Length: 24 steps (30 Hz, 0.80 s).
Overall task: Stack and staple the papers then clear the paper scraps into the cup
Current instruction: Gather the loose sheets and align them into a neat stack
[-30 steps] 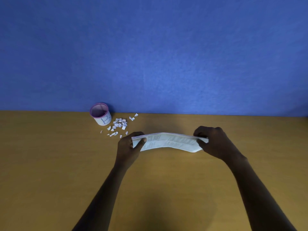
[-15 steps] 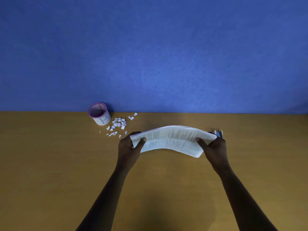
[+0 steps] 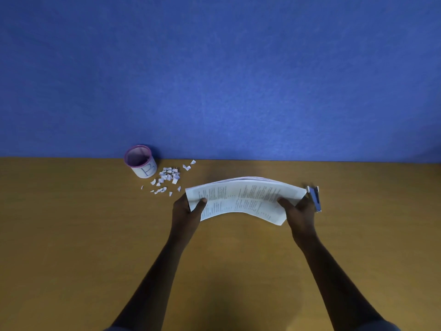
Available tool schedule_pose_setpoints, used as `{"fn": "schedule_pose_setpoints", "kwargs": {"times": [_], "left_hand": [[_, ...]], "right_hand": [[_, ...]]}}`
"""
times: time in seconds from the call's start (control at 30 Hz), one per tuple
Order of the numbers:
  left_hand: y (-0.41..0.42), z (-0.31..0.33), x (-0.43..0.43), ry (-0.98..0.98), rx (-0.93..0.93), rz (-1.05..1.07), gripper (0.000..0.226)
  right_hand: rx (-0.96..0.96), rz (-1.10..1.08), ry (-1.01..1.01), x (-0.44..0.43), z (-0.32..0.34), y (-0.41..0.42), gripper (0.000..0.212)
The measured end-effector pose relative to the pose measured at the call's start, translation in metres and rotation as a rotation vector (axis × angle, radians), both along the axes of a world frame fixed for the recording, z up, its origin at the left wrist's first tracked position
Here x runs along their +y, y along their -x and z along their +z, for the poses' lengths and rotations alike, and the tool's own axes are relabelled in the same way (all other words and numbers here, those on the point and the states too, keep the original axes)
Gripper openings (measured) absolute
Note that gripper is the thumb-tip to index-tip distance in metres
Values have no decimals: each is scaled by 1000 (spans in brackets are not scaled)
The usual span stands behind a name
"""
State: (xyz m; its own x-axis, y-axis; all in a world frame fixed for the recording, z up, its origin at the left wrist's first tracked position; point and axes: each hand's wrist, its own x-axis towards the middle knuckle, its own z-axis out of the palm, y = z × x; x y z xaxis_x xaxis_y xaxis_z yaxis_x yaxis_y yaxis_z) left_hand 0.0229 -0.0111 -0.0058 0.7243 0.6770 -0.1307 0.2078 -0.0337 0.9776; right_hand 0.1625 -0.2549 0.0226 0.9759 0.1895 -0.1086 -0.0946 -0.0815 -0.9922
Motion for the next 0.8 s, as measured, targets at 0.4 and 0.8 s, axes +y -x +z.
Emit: {"fn": "schedule_pose_setpoints", "kwargs": {"times": [0.4, 0.8], "left_hand": [[-7, 0, 7, -36, 1, -23, 22], [-11, -8, -9, -116, 25, 48, 28]], "right_hand": [[-14, -22, -69, 6, 2, -5, 39], [-12, 6, -67, 9, -13, 2, 36]]}}
